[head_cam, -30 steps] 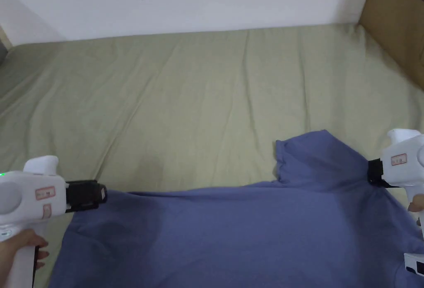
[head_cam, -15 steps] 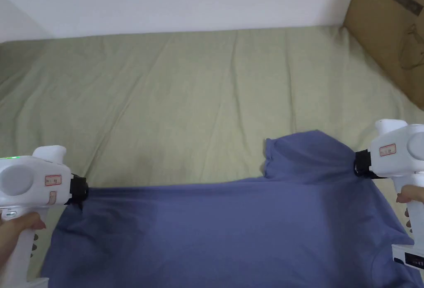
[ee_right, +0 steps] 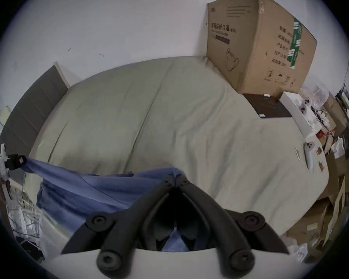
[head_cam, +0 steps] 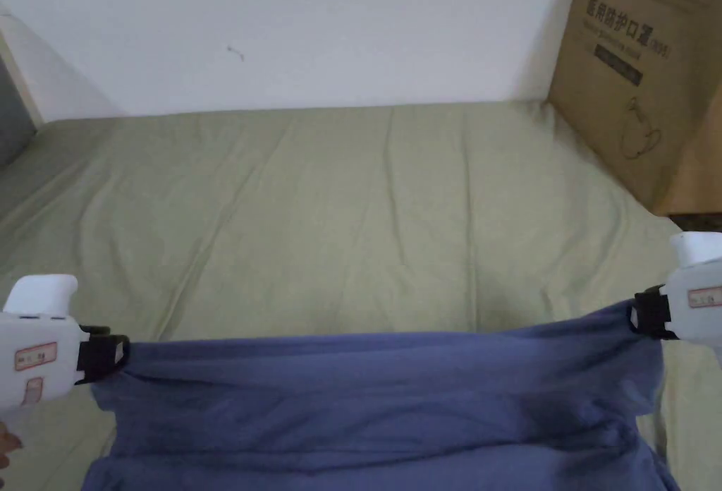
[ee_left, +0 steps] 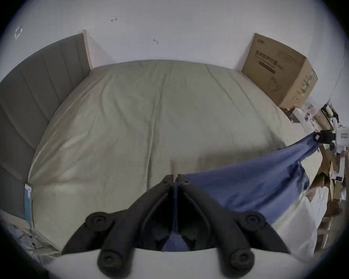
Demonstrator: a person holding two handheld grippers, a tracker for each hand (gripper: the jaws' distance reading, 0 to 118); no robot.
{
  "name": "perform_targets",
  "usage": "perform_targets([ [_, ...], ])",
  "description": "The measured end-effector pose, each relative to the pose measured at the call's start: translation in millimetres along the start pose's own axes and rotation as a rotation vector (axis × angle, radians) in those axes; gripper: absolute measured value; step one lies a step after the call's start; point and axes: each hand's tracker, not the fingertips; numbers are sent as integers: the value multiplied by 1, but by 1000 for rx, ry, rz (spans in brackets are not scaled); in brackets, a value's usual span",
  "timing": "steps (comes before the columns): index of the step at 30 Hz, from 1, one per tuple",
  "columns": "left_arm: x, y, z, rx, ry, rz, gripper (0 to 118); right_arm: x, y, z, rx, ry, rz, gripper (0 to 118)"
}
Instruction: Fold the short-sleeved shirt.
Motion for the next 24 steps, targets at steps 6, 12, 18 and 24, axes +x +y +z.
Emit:
perform_targets([
  [6,0,-91,11,-108,-25,26,0,9,-97,4,-122,-15,-8,0],
  [12,-8,-144,-9,-212,-10,128,39,16,-150,-26,-203,-29,-65,0],
  [18,-15,-143,2,-144,-9,167,113,3,-136,0,-142,-79,-48,68],
  [24,18,-107,45,-26,-39,150,110,-35,-114,19,-2,6,-28,68],
])
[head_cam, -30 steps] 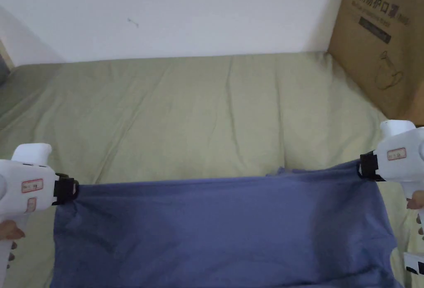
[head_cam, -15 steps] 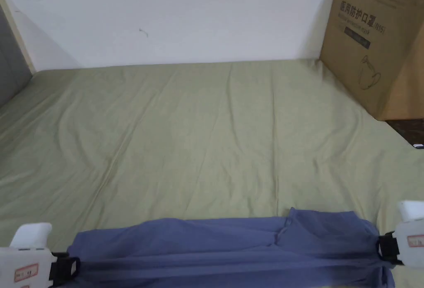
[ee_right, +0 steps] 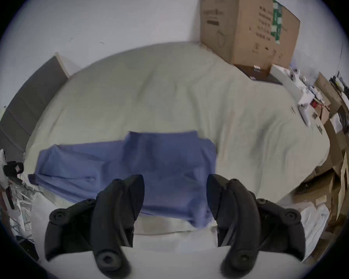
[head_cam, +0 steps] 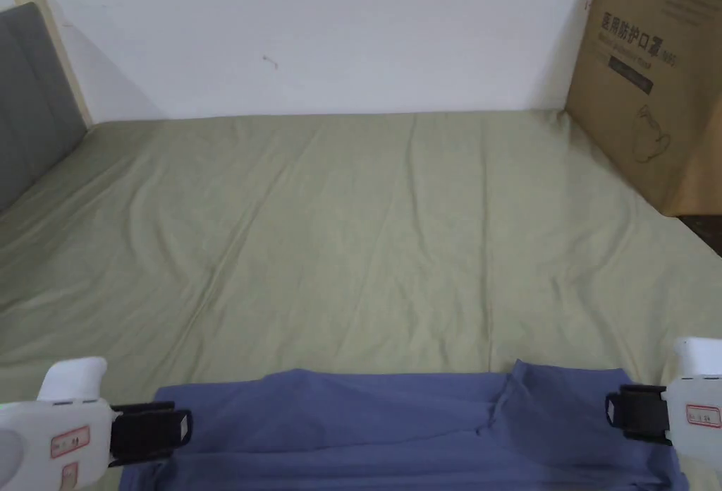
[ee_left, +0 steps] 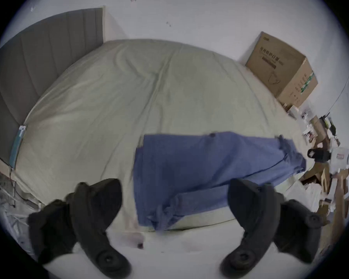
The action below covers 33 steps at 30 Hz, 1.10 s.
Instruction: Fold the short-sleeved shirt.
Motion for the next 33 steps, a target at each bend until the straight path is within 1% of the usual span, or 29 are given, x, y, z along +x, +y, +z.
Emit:
perform_targets([
  [1,3,4,4,21,-37,20,96,-9,3,1,19,9,10,64],
  [2,4,7,7,41,-69,45,76,-24,5,2,43,26,34,52],
  [3,4,8,6,43,-91,66,44,-36,7,-1,62,29,45,25],
  [4,6,8,4,41,-108,79,2,-45,7,-4,61,23,44,0],
  [5,-2,8,1,55,-92,86,0,-56,8,-7,75,42,32,0],
  [6,-3,7,1,40,-107,78,0,-67,7,-12,51,90,49,0],
  [7,-4,7,1,29,-120,78,0,-79,5,-14,45,114,50,0],
  [8,-8,5,1,37,-112,86,0,-90,3,-16,48,128,46,0],
  [10,-18,4,3,54,-114,112,0,-109,0,-21,30,155,66,0],
  [12,-36,1,2,68,-150,198,0,-126,-2,-26,28,161,70,0],
  [13,-47,-1,0,72,-172,239,6,-132,-3,-28,22,169,71,0],
  [14,-58,-4,-3,67,-200,291,25,-138,-4,-29,14,181,65,0],
  [15,-67,-7,-5,57,-197,329,52,-143,-5,-31,4,198,58,0],
  [16,-76,-12,-11,39,-205,362,86,-147,-6,-34,-10,221,54,0],
  [17,-86,-17,-19,13,-207,386,103,-151,-6,-36,-21,233,52,0],
  [18,-91,-22,-25,6,-209,409,112,-153,-7,-38,-28,239,52,0],
  [23,-106,-43,-57,-51,-357,589,112,-167,-12,-48,-65,225,110,0],
  [25,-113,-48,-78,-98,-398,609,113,-169,-13,-51,-76,227,121,0],
  [28,-112,-49,-87,-89,-375,587,113,-168,-12,-55,-92,234,122,0],
  [30,-114,-46,-86,-78,-428,653,113,-167,-11,-55,-105,238,115,0],
  [31,-117,-47,-87,-78,-438,687,107,-166,-11,-56,-109,239,110,0],
  [32,-115,-47,-85,-77,-420,662,89,-165,-11,-56,-113,242,102,0],
  [33,-108,-49,-85,-72,-409,655,38,-164,-11,-56,-117,245,95,0],
])
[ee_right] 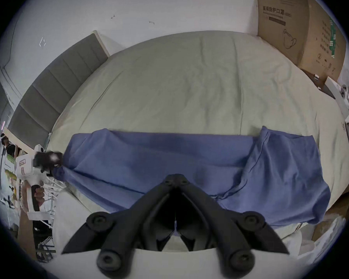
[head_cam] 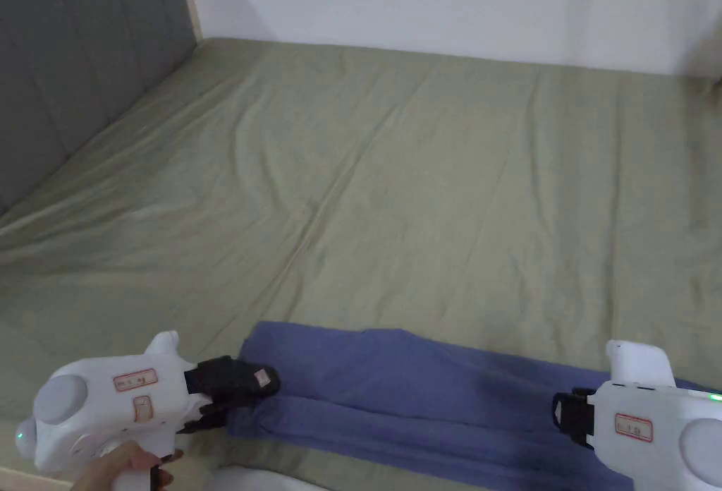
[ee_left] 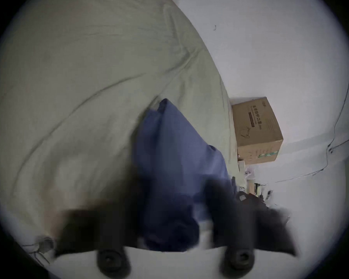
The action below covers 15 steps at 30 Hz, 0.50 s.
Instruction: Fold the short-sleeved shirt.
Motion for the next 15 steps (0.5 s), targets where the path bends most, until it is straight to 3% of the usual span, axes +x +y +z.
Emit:
perform_targets([
  [1,-1,-2,-8,-34,73,-8,7,3,1,-4,-3,1,-5,0],
  [11,12,20,19,-27,54,-70,7,18,6,7,8,-22,-46,0],
  [13,19,23,30,-4,131,-149,7,19,8,10,14,-32,-47,0],
  [15,16,30,45,16,145,-142,7,22,9,11,17,-32,-53,0],
])
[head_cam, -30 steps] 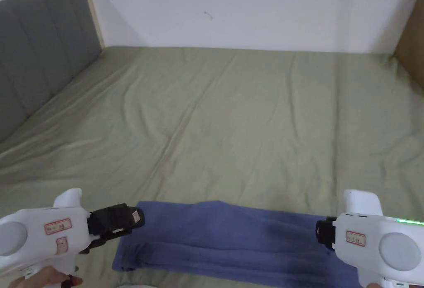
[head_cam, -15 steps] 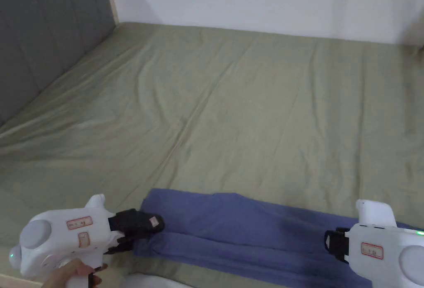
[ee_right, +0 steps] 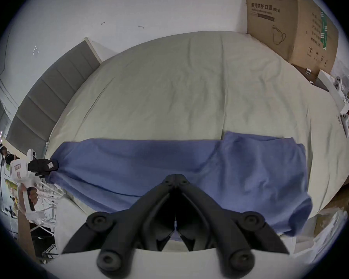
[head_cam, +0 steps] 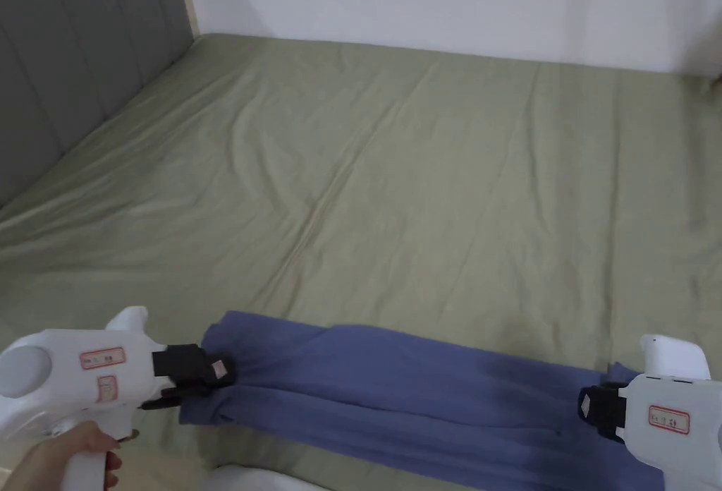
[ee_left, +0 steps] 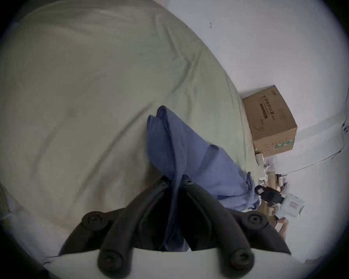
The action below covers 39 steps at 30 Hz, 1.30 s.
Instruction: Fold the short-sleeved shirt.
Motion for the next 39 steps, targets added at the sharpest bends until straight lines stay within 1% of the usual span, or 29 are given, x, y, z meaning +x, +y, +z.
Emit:
perform_targets([
  [2,-10,6,15,23,15,21,7,4,-1,-2,1,4,-12,0],
  [5,-22,16,36,58,140,-1,7,7,-2,-3,-2,6,-26,0],
  [6,-25,19,42,67,147,10,7,6,-3,-3,-4,5,-27,0],
  [8,-26,21,50,95,118,48,7,7,-5,-3,-10,1,-22,0],
  [10,-17,22,51,96,96,33,7,10,-5,-5,-12,-4,-23,0],
  [12,5,21,49,109,141,-35,7,13,-6,-5,-15,-1,-34,0],
  [14,32,20,49,126,156,-98,7,15,-7,-4,-14,0,-39,0],
  [15,47,17,51,140,149,-134,7,17,-8,-3,-13,0,-40,0],
  [19,127,2,46,167,45,-359,7,23,-8,4,-2,-11,-50,0],
  [21,166,-12,29,115,-11,-479,7,30,-8,7,12,-8,-74,0],
  [23,198,-29,5,51,-36,-558,7,37,-8,10,23,2,-101,0],
  [26,221,-57,-45,-17,-55,-683,7,42,-10,18,34,-5,-118,0],
  [28,229,-76,-78,-97,-64,-689,8,46,-13,21,37,-25,-115,0],
  [29,223,-83,-98,-147,-103,-673,15,48,-15,22,37,-36,-112,0],
  [30,222,-89,-112,-197,-135,-662,32,53,-16,20,36,-40,-116,0],
  [31,221,-94,-122,-231,-145,-641,67,56,-17,21,32,-40,-122,0],
  [32,219,-99,-133,-255,-157,-621,95,60,-18,21,28,-36,-130,0],
  [33,217,-102,-142,-281,-141,-622,111,62,-20,22,27,-38,-136,0],
  [34,215,-103,-147,-270,-115,-620,112,63,-22,24,27,-44,-141,0],
  [35,213,-102,-146,-248,-100,-614,109,64,-23,25,27,-48,-144,0],
  [37,211,-97,-137,-212,-72,-574,108,66,-25,26,30,-51,-146,0],
  [38,207,-92,-130,-197,-101,-551,104,67,-27,24,31,-50,-146,0],
  [39,203,-87,-122,-182,-126,-529,94,67,-27,23,29,-48,-146,0],
])
